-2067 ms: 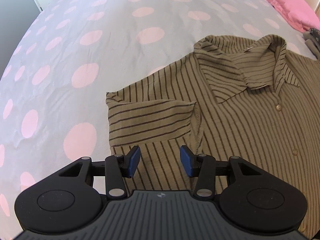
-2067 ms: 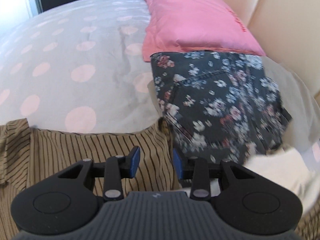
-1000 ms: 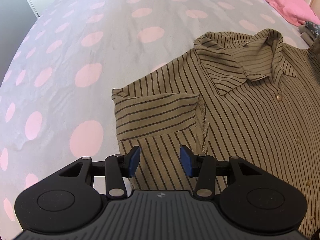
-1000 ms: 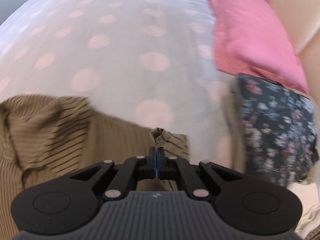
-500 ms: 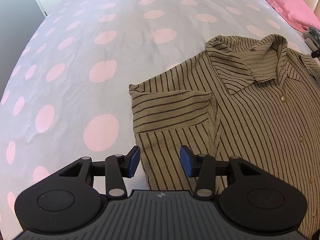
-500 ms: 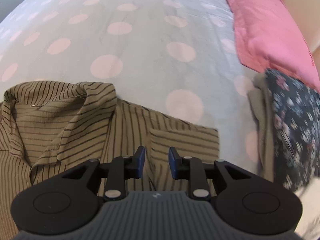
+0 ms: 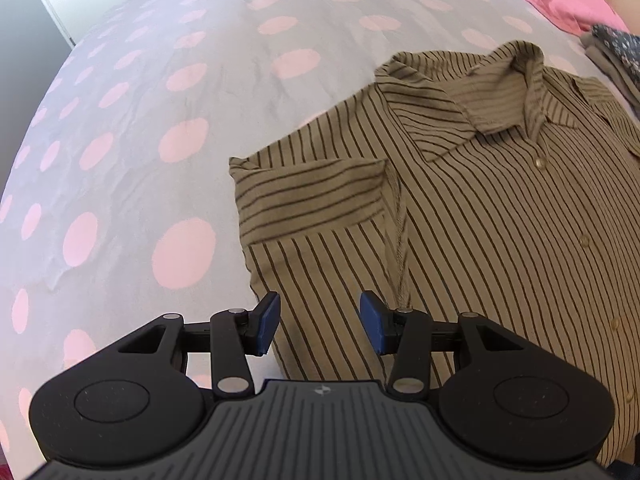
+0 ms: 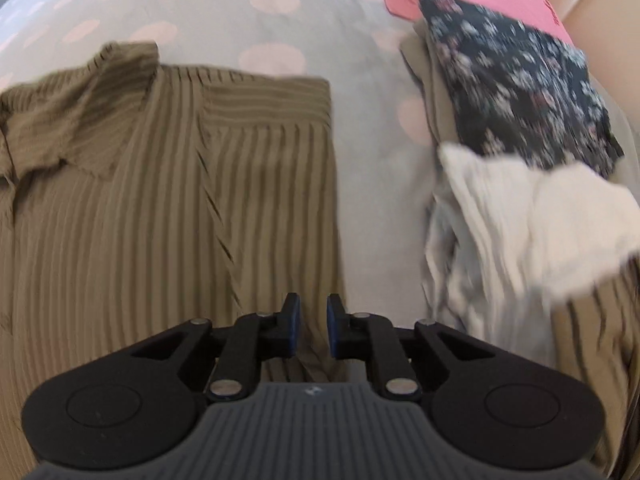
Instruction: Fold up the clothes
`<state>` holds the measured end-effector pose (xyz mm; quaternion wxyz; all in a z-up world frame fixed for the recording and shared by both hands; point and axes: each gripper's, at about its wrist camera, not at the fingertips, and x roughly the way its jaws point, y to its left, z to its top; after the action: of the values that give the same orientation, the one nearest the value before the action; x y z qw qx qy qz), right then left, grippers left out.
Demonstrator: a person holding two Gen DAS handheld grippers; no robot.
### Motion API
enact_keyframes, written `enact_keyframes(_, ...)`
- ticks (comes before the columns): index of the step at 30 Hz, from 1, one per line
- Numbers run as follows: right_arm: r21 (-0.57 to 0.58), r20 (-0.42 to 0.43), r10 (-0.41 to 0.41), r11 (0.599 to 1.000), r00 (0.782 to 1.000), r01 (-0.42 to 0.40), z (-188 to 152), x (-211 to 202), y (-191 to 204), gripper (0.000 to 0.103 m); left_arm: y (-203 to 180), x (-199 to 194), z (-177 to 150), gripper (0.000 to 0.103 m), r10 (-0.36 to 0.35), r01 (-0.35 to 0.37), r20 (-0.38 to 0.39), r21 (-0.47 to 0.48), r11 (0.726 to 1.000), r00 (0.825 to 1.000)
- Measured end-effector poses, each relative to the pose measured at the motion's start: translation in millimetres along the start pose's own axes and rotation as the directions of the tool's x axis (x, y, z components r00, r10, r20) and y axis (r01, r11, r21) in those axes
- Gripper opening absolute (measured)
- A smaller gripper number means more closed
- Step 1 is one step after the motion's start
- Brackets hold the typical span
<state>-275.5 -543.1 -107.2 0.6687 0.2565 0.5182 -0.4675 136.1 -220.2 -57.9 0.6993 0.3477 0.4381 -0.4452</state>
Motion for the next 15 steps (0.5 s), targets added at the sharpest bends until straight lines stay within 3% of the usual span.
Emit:
enact_keyframes(4, 0.018, -0.03, 0.004, 1.0, 1.0, -0.003, -20, 17, -8, 0.008, -6, -5, 0, 0.042, 0.008, -0.008, 0.014, 0.001, 1.0, 1.0)
enact_keyframes(8, 0.102, -0.057, -0.013, 0.995, 0.998, 0.019, -36, 31, -9, 0.007, -13, -13, 0, 0.042, 0.006, -0.005, 0.036, -0.002, 1.0, 0.999)
enact_keyframes(15, 0.087, -0.111, -0.014, 0.996, 0.994, 0.024, -60, 16, -2, 0.008, -35, -19, -12, 0.042, 0.004, -0.005, 0.027, 0.032, 0.999, 1.0)
